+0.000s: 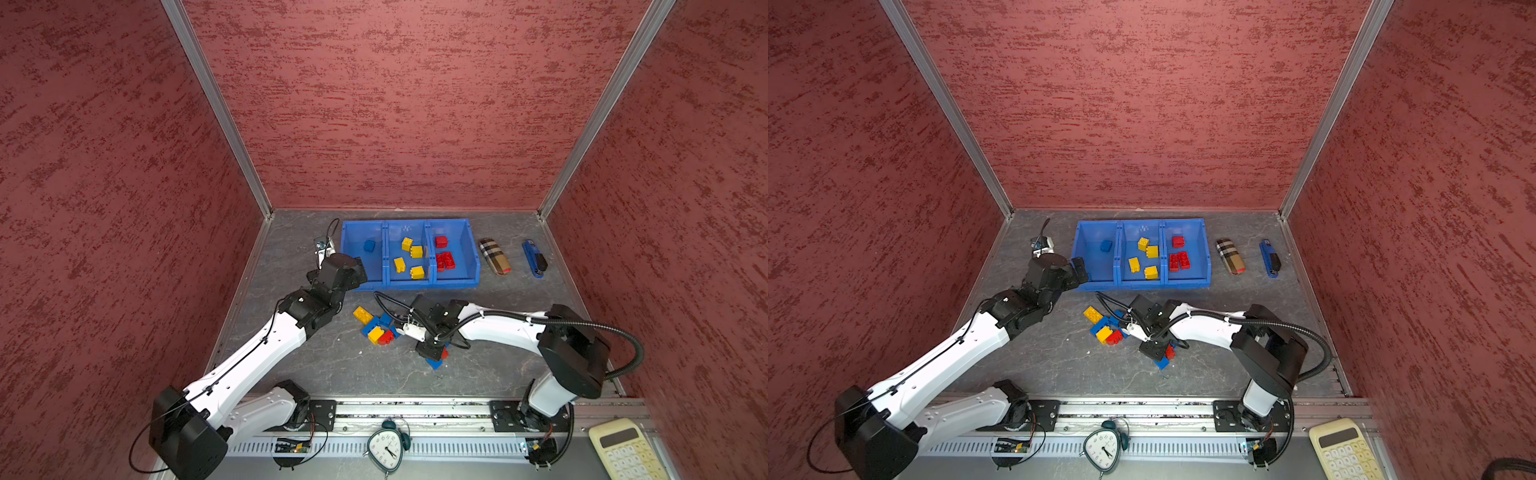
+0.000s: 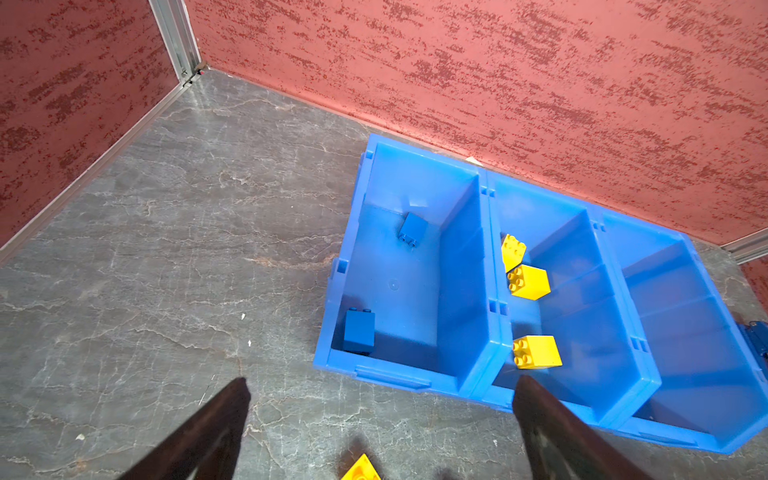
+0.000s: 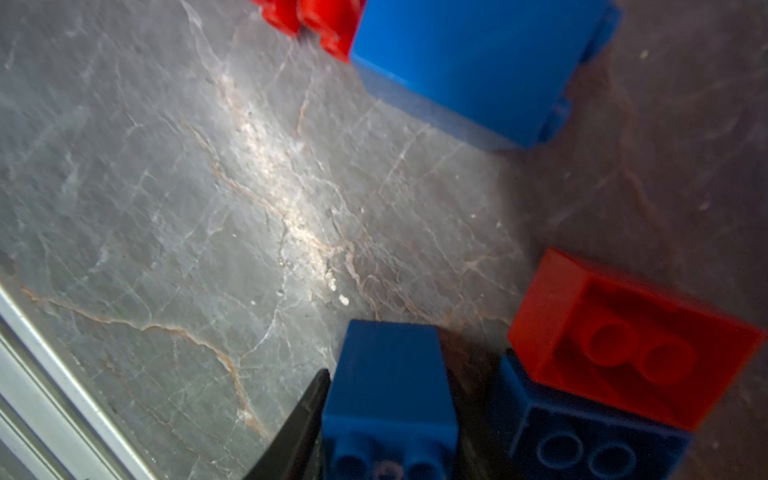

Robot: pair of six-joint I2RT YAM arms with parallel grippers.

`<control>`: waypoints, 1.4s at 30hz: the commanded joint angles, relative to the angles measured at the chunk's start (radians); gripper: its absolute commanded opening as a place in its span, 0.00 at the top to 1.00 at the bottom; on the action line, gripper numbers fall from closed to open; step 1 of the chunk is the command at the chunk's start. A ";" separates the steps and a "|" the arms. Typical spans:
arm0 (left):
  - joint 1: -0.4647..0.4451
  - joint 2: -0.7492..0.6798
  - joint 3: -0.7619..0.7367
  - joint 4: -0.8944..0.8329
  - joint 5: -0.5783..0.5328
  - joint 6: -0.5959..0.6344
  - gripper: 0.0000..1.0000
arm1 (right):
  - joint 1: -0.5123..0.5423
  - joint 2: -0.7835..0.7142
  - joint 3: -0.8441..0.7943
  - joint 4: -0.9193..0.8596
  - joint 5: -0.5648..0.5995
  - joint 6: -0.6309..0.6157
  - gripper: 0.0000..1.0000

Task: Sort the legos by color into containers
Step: 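Grasp a blue brick from the pile with the right gripper while the left withdraws, then carry the blue brick across to the farthest compartment and open the right gripper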

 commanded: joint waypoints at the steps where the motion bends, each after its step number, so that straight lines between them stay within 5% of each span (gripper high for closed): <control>1: 0.010 -0.023 -0.019 -0.006 -0.023 -0.010 0.01 | 0.007 -0.040 0.059 0.021 -0.010 -0.066 0.67; 6: 0.042 -0.031 -0.029 -0.043 -0.006 -0.038 0.01 | -0.061 -0.133 0.201 0.178 -0.127 -0.075 0.73; 13: 0.090 -0.048 -0.021 -0.186 -0.044 -0.146 0.01 | -0.118 0.050 0.328 0.657 -0.019 0.035 0.72; 21: 0.149 -0.101 -0.058 -0.320 -0.015 -0.264 0.01 | -0.128 0.418 0.680 0.675 0.178 0.050 0.68; 28: 0.155 -0.134 -0.104 -0.344 0.028 -0.296 0.01 | -0.129 0.550 0.830 0.620 0.173 0.047 0.53; 34: 0.153 -0.123 -0.116 -0.322 0.069 -0.278 0.01 | -0.128 0.497 0.805 0.617 0.159 0.058 0.42; 40: 0.076 -0.074 -0.128 -0.275 0.177 -0.208 0.01 | -0.128 0.166 0.432 0.813 0.112 0.134 0.28; 41: 0.046 -0.061 -0.128 -0.282 0.188 -0.207 0.01 | -0.128 0.094 0.336 0.867 0.118 0.157 0.22; 42: 0.016 -0.047 -0.128 -0.283 0.205 -0.200 0.01 | -0.129 0.016 0.240 0.924 0.141 0.184 0.04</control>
